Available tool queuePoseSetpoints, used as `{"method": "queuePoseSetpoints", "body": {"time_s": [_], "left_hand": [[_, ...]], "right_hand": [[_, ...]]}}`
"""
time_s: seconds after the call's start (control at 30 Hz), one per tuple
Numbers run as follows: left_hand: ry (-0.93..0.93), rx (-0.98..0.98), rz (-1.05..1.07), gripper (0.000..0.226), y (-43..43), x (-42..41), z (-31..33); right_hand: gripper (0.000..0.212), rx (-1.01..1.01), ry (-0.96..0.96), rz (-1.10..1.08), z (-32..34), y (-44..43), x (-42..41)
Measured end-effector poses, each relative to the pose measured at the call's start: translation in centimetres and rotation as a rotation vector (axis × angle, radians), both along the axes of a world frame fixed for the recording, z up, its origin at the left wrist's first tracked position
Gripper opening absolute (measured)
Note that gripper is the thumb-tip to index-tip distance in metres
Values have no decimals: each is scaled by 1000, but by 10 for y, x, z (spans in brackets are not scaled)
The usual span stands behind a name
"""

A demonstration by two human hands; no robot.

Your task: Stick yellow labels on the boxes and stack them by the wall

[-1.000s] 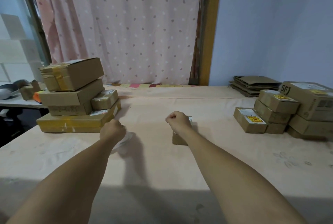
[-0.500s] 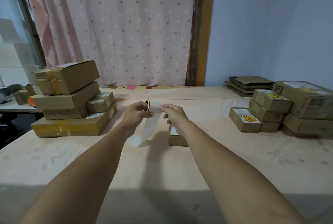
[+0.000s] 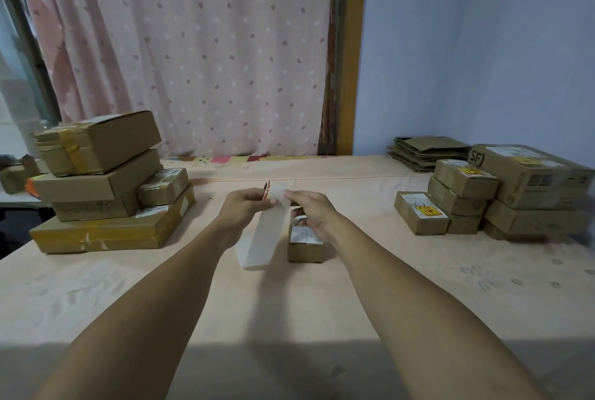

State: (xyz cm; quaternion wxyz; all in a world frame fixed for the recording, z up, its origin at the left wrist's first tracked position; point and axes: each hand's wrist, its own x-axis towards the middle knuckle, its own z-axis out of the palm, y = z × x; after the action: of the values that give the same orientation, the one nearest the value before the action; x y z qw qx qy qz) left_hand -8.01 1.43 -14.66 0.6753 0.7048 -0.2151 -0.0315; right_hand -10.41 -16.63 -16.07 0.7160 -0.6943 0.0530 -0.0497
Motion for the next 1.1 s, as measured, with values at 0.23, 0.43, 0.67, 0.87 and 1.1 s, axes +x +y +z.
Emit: {"method": "queuePoseSetpoints", "body": {"time_s": [0.23, 0.43, 0.67, 0.87, 1.1], "left_hand": [[-13, 102, 0, 6, 6, 2, -1], [46, 23, 31, 5, 9, 7, -9], [42, 129, -20, 17, 14, 6, -14], [114, 4, 31, 24, 19, 14, -15], [46, 83, -10, 14, 13, 8, -20]], "right_hand": [[15, -71, -92, 23, -6, -1, 4], [13, -60, -44, 37, -4, 4, 5], [12, -42, -45, 7, -12, 5, 13], [23, -92, -76, 49, -13, 1, 9], [17, -101, -7, 17, -12, 1, 9]]}}
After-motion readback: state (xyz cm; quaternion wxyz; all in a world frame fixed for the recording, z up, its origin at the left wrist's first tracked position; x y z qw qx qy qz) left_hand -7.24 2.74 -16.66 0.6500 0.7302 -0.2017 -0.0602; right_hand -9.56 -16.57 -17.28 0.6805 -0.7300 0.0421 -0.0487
